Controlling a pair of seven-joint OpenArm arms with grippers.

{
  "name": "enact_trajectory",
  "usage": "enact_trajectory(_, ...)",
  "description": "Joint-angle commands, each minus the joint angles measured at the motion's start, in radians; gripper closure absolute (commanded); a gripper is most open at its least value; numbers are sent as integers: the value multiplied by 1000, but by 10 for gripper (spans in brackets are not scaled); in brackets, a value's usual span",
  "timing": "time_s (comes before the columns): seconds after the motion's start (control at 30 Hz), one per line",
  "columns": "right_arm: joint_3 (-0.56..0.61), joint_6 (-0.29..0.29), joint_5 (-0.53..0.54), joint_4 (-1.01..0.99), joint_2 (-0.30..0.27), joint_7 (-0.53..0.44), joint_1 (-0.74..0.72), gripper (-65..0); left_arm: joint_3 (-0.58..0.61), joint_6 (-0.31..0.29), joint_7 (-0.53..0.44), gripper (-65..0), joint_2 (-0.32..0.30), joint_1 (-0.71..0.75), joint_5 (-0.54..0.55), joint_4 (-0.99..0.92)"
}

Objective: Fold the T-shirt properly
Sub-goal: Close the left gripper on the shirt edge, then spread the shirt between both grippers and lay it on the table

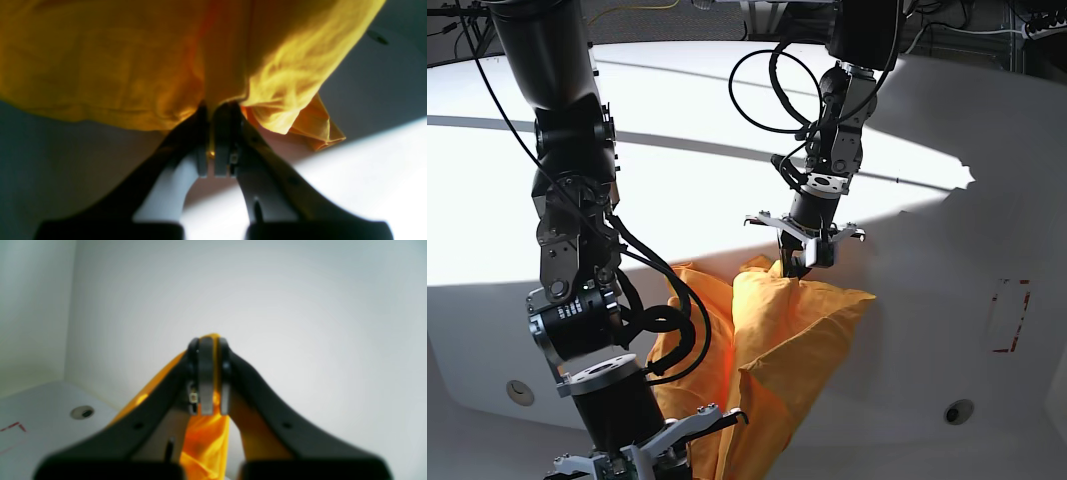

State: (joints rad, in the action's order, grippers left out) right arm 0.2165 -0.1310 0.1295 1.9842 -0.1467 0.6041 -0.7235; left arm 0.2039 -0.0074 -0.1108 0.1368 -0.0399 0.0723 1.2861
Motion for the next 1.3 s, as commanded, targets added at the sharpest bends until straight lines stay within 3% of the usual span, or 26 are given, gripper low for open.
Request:
enact_trajectory(0.0,-39,12,-8,10,-1,-39,-35,-6,2,-9,20,0,-36,38,1,151)
enact_trajectory(0.37,-131,12,-14,-3,-21,-25,-18,-6,-151,-13,171,0,-127,163,1,591)
enact_trajectory(0.53,-179,12,-14,-32,-31,-11,-21,-6,-218,-15,222,0,-210,165,2,718)
enact_trajectory(0.77,-245,12,-15,-81,-34,-8,-34,-6,-283,-15,224,0,-305,74,4,737)
enact_trajectory(0.93,-292,12,-8,-96,-69,24,-43,-6,-346,-15,230,0,-332,-27,4,737)
enact_trajectory(1.27,-345,11,-8,-128,-77,32,-35,-6,-389,-15,279,0,-371,-216,2,731)
